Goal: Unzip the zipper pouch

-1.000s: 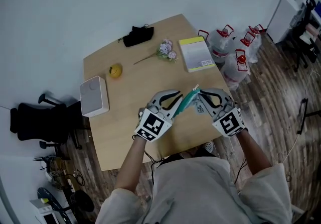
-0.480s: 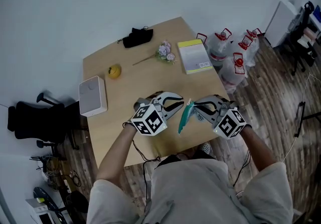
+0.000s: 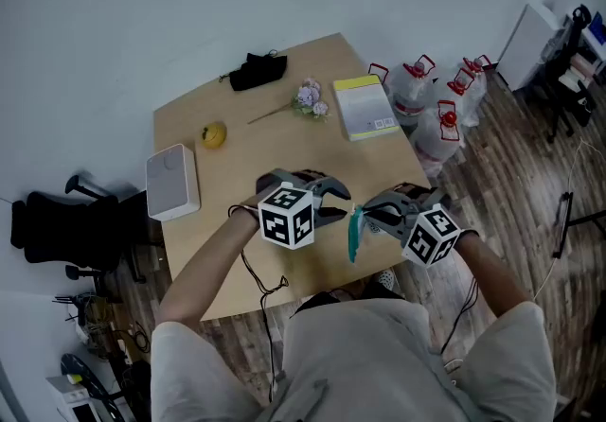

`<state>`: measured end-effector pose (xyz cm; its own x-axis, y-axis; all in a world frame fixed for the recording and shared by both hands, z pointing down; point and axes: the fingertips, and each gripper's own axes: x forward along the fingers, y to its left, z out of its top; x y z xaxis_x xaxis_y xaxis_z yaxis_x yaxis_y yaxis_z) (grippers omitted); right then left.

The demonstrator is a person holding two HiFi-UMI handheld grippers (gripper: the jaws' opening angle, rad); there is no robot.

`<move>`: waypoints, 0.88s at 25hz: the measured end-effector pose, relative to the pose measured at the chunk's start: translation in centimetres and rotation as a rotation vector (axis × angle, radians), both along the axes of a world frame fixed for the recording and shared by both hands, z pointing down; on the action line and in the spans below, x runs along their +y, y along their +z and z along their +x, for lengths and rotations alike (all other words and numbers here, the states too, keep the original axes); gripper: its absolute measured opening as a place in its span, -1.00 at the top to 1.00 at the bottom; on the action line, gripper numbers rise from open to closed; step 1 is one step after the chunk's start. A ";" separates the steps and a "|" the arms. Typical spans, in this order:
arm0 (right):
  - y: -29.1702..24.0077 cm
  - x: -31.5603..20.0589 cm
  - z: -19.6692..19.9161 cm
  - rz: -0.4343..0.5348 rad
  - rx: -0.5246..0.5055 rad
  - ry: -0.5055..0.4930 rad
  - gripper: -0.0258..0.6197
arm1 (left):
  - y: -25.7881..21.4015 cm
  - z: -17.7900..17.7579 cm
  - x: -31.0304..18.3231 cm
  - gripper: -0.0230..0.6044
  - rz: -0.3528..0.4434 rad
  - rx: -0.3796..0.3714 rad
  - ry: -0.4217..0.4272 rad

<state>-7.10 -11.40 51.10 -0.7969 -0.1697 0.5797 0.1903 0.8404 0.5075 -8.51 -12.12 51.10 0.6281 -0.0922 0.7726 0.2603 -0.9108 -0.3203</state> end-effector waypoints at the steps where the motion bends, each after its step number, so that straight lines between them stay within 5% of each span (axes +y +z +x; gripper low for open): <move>1: 0.3 0.2 0.1 0.011 0.024 -0.017 0.85 | 0.5 0.0 0.3 0.55 -0.010 -0.029 0.027; 13: 2.6 2.2 0.5 0.015 0.160 -0.115 0.85 | 3.2 1.5 3.1 0.58 -0.028 -0.162 0.233; 17: 2.6 1.4 1.2 -0.022 0.125 -0.044 0.85 | 3.0 1.9 2.4 0.79 -0.003 -0.123 0.199; 22: 1.4 -1.5 2.0 -0.133 -0.005 0.157 0.85 | 1.6 2.2 -0.4 0.85 0.053 -0.012 0.049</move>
